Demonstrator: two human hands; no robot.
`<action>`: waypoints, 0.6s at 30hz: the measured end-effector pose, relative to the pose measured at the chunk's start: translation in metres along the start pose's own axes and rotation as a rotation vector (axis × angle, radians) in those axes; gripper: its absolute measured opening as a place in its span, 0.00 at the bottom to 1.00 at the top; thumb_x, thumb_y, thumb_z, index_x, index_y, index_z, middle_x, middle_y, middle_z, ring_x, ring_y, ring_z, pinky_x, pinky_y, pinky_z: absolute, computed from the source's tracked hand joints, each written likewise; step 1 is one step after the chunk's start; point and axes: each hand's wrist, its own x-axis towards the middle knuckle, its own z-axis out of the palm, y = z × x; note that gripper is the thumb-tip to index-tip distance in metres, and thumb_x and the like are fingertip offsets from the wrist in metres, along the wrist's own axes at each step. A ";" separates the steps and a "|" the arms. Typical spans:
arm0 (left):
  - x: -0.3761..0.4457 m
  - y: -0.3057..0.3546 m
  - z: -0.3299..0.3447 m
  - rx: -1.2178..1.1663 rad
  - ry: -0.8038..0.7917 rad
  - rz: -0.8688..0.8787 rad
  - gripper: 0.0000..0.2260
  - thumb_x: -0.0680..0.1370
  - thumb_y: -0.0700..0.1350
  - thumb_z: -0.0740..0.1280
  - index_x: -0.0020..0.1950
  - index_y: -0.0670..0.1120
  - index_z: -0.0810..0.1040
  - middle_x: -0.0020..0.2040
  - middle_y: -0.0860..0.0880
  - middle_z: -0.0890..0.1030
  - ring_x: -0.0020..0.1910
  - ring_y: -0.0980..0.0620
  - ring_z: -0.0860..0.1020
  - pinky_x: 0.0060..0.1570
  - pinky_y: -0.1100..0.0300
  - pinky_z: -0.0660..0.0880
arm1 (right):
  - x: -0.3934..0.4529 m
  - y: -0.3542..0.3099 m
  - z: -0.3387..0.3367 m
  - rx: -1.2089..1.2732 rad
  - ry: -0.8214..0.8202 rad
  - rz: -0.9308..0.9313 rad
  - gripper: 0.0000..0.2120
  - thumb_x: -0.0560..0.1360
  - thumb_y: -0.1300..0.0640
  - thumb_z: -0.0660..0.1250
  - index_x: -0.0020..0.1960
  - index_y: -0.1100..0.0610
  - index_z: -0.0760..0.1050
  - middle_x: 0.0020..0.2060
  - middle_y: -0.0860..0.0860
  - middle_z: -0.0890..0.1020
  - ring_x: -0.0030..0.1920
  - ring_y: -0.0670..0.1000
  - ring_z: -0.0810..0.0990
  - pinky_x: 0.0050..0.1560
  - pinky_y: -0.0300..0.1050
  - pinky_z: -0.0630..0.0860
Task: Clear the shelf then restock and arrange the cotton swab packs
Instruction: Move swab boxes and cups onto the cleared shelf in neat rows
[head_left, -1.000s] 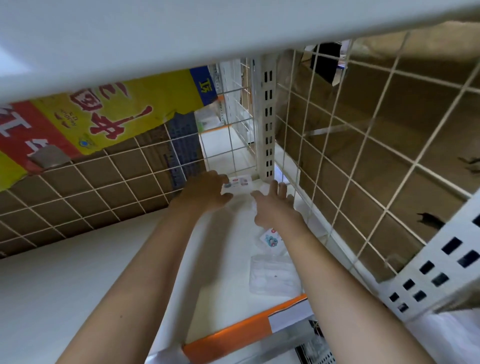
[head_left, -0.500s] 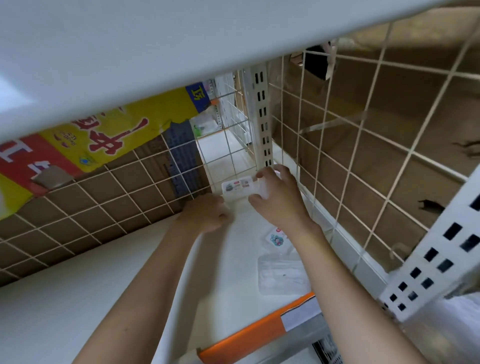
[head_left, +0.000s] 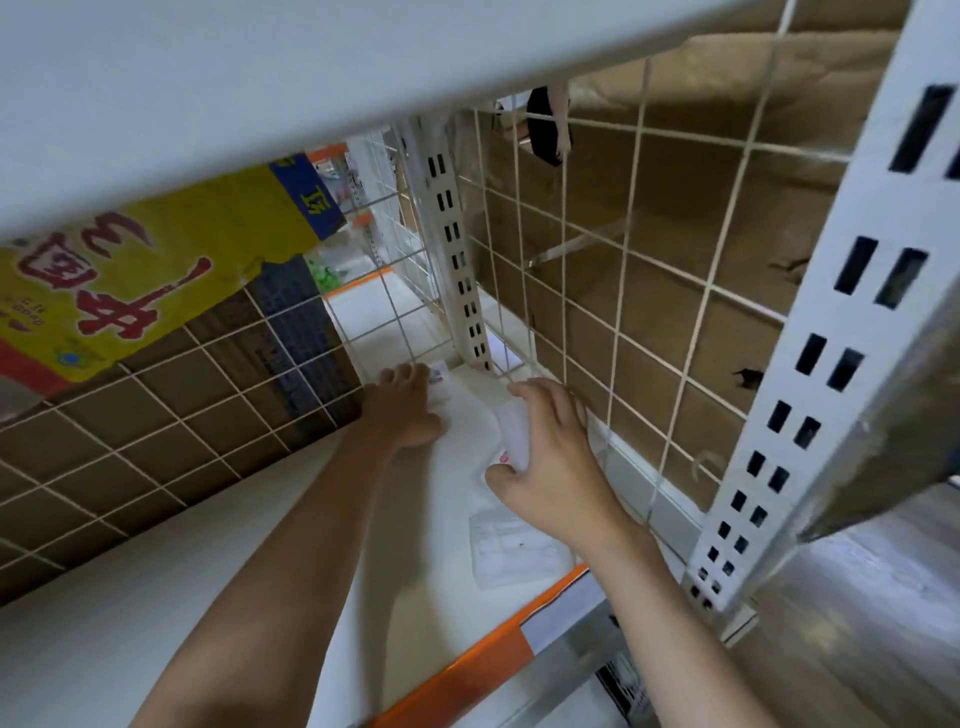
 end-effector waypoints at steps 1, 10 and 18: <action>-0.001 -0.001 0.000 -0.002 0.020 -0.008 0.29 0.72 0.55 0.67 0.69 0.45 0.63 0.68 0.43 0.66 0.66 0.41 0.65 0.62 0.51 0.65 | -0.002 -0.001 0.002 -0.006 -0.011 0.017 0.33 0.65 0.60 0.69 0.68 0.59 0.64 0.67 0.54 0.62 0.68 0.53 0.58 0.68 0.47 0.61; -0.046 -0.031 0.003 -0.294 0.000 -0.141 0.41 0.69 0.61 0.71 0.74 0.45 0.58 0.72 0.41 0.62 0.69 0.41 0.65 0.64 0.52 0.66 | -0.013 -0.024 0.020 0.029 0.034 0.030 0.29 0.64 0.55 0.68 0.64 0.57 0.65 0.63 0.54 0.64 0.65 0.54 0.64 0.57 0.35 0.61; -0.195 -0.095 0.000 -0.615 0.363 -0.343 0.32 0.62 0.65 0.67 0.60 0.48 0.76 0.57 0.44 0.77 0.58 0.44 0.72 0.52 0.59 0.67 | -0.039 -0.088 0.070 0.053 -0.106 -0.136 0.31 0.64 0.60 0.72 0.64 0.58 0.66 0.56 0.47 0.63 0.59 0.46 0.64 0.54 0.21 0.54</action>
